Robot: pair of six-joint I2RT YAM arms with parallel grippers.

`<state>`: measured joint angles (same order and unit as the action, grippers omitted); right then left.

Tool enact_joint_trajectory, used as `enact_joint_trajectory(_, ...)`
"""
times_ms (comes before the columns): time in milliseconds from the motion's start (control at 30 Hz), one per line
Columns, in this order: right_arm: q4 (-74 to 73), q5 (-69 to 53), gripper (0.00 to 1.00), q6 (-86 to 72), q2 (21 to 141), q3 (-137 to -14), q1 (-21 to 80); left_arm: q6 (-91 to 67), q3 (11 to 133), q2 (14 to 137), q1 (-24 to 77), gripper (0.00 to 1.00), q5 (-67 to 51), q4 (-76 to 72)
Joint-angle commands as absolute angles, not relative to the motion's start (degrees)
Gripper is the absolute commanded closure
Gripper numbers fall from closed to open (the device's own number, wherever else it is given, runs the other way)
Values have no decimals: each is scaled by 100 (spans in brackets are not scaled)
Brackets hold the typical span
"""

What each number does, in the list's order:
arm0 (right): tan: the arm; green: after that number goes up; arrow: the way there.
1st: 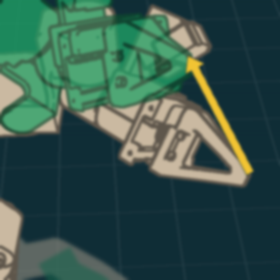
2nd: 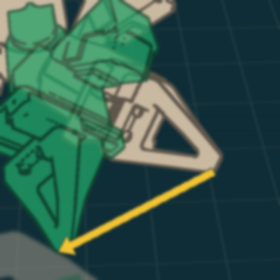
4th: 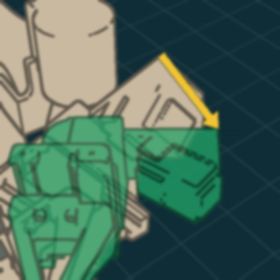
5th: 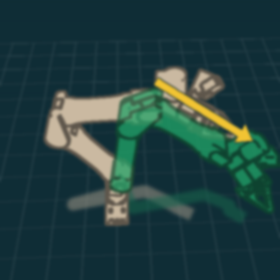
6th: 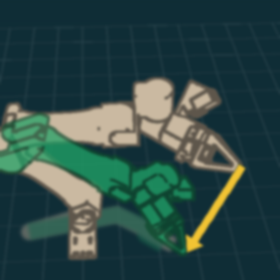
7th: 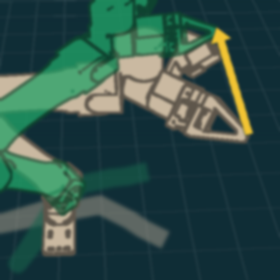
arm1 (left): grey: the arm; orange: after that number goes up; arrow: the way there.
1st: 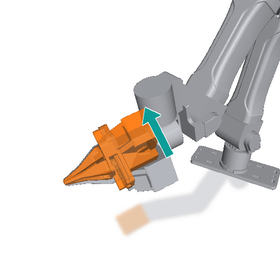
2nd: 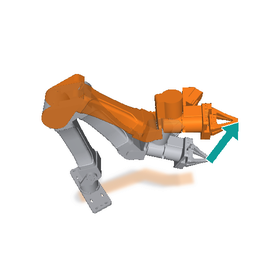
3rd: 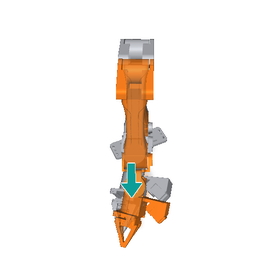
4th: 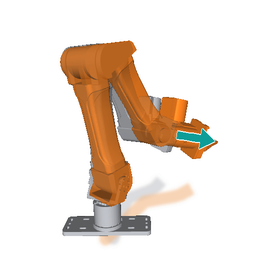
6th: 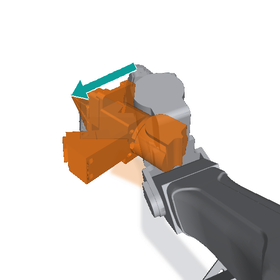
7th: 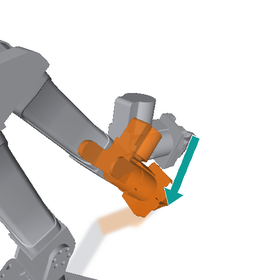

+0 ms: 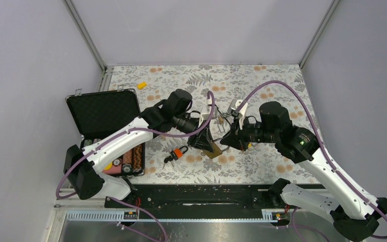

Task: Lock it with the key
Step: Lock the lock.

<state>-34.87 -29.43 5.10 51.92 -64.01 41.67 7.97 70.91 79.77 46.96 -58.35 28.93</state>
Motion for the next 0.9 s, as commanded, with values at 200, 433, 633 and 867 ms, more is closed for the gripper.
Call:
enact_joint_trajectory(200,-2312,-1436,17,-640,4915,-6553,4158,-1088,6656,7187,4495,100,-4074,341)
enact_joint_trajectory(433,-1029,-698,14,-1274,4189,-5605,4156,-2381,6030,6438,4404,100,-2778,-1620)
enact_joint_trajectory(633,878,-1395,29,-2110,4092,-4820,4157,-3277,5449,6150,4431,100,-2152,-3757)
enact_joint_trajectory(867,2595,-1923,34,-3029,4516,-4413,4158,-4098,5169,6137,4462,100,-2217,-5247)
